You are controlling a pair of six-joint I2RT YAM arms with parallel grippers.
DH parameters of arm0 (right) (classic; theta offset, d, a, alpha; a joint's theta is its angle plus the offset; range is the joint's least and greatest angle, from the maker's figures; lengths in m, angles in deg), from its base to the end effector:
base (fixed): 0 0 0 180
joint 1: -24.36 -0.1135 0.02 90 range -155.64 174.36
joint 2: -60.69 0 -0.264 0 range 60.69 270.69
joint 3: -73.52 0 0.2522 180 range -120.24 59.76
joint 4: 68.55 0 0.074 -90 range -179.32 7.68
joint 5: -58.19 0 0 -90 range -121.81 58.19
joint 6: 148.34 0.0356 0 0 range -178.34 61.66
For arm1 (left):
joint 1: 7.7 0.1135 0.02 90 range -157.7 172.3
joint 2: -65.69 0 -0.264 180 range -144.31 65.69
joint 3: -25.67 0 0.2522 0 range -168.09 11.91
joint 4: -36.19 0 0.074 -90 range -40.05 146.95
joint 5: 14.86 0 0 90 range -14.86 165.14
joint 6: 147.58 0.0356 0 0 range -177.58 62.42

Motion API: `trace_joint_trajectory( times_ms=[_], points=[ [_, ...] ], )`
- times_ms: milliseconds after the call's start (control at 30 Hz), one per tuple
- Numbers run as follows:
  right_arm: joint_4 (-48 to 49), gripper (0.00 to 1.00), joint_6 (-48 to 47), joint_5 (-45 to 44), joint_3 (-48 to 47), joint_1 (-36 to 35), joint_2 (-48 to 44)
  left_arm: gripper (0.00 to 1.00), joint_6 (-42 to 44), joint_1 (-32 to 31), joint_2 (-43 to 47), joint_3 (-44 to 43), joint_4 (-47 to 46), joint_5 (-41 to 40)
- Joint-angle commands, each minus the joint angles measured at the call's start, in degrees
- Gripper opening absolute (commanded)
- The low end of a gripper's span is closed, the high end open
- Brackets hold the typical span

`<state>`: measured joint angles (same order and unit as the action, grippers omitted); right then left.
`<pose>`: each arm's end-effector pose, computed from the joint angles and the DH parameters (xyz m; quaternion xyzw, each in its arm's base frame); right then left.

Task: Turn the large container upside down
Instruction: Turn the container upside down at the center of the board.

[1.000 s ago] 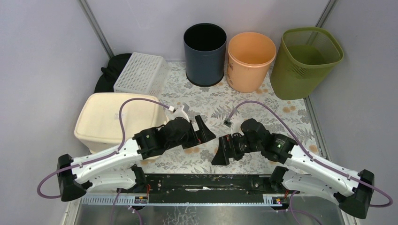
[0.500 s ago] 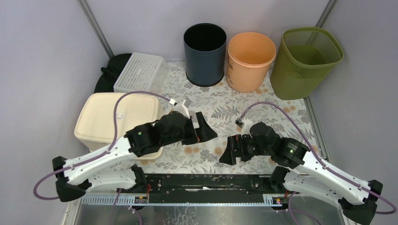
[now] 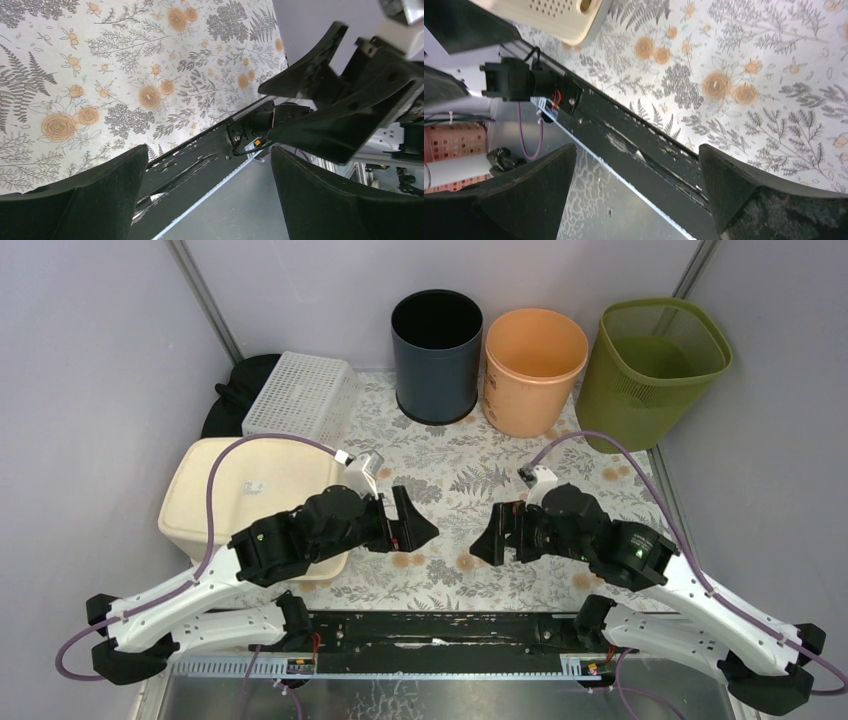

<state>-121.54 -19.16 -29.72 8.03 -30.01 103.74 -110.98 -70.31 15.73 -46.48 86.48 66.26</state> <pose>0.0890 0.1264 0.3343 -0.1237 0.8595 0.3721 0.3280 0.0877 -0.1573 0.3594 0.0290 0.8555 -0.3997 0.3280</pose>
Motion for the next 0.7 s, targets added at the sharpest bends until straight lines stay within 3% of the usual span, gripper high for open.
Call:
trace_joint_trajectory(
  times_ms=[0,400,667],
  points=[
    [2.03,1.00,-0.50,-5.02,-6.23,-0.08,3.83,1.00,3.24,-0.30,1.75,2.20,0.28,-1.99],
    [8.51,0.99,-1.16,-4.86,-4.08,-0.06,7.13,1.00,2.44,-0.30,1.89,1.85,4.60,-6.05],
    [18.99,0.99,3.53,-0.52,4.05,-0.06,7.21,1.00,-2.82,-0.23,1.42,6.00,0.05,-4.82]
  ],
)
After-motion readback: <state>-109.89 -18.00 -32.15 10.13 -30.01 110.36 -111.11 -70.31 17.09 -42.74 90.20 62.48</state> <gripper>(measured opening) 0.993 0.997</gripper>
